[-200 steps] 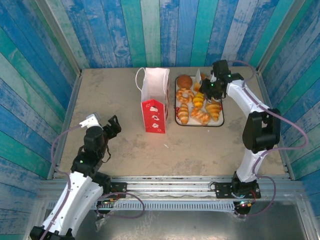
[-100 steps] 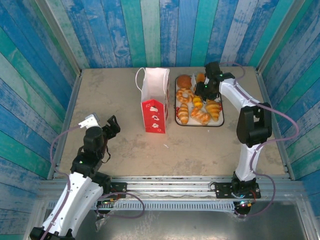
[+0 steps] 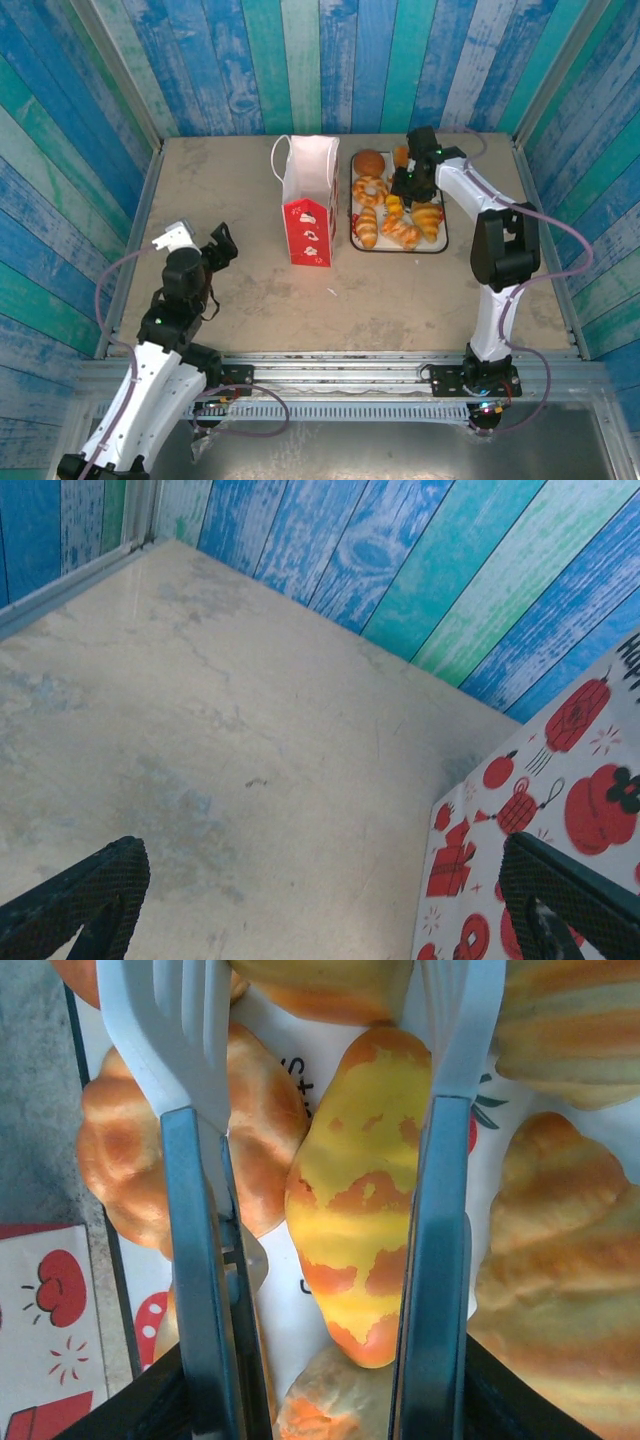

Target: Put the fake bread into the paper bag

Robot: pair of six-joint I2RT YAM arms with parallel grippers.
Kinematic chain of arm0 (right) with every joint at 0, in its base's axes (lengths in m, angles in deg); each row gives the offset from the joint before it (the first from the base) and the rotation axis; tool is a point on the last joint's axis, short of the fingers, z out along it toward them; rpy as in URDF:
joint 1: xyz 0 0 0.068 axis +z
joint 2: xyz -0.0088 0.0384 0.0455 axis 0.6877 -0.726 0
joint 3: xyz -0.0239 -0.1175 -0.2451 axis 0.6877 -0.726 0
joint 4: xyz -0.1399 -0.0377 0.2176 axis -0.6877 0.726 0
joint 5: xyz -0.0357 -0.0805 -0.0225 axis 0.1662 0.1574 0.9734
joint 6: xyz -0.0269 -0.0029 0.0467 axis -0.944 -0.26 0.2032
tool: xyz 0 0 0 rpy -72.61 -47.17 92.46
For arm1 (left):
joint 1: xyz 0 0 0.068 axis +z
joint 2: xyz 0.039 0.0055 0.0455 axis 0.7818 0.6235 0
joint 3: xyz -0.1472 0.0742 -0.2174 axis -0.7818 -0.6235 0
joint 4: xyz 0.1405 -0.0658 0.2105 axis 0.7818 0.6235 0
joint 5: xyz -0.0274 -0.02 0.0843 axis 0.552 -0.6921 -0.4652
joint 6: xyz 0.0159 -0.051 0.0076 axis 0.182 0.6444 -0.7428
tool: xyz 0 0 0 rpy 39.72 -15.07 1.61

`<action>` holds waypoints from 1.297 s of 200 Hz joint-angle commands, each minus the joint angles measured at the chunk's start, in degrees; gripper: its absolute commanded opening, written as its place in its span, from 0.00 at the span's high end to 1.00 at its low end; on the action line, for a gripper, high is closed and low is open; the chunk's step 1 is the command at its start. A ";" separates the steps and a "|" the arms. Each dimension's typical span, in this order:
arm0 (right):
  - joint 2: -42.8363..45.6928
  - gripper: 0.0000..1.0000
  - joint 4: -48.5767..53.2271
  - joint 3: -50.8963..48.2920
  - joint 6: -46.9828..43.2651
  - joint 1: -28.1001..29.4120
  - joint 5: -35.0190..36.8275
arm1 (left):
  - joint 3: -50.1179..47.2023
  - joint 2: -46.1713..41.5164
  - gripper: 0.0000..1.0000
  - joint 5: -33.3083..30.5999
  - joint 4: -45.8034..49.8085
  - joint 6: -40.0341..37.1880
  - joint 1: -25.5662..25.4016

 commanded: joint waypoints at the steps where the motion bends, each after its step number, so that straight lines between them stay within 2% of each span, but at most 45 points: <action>1: -1.34 0.53 0.37 1.72 -0.42 0.12 0.29 | 3.21 1.40 0.06 -1.48 -1.96 -2.70 -0.16; 35: 1.33 0.70 0.18 0.62 -0.94 0.56 2.74 | 5.31 2.41 0.06 -1.83 -2.69 -2.97 -0.16; 75: 8.54 0.85 -2.98 -3.98 -2.40 0.68 4.16 | 10.20 4.83 0.06 0.17 -2.91 -3.72 -0.08; 124: 19.53 0.92 -5.12 -9.00 -3.43 0.83 5.30 | 21.65 10.89 0.00 6.08 -1.22 -7.96 0.01; 147: 26.13 0.93 -5.67 -10.51 -4.19 1.42 4.99 | 27.98 15.21 0.04 14.26 0.82 -9.22 1.65; 177: 35.55 0.94 -7.20 -11.71 -5.08 3.15 3.16 | 35.71 22.73 0.08 34.38 2.34 -8.81 6.18; 205: 42.99 0.95 -8.17 -10.97 -5.33 5.71 -0.39 | 43.70 31.05 0.09 45.72 6.30 -10.38 6.64; 221: 46.72 0.95 -8.53 -10.33 -5.07 8.21 -1.59 | 47.11 35.68 0.11 50.41 8.09 -11.17 6.60; 259: 51.65 0.95 -12.11 -9.99 -1.62 15.35 -2.93 | 50.43 43.47 0.19 54.81 8.65 -12.76 6.60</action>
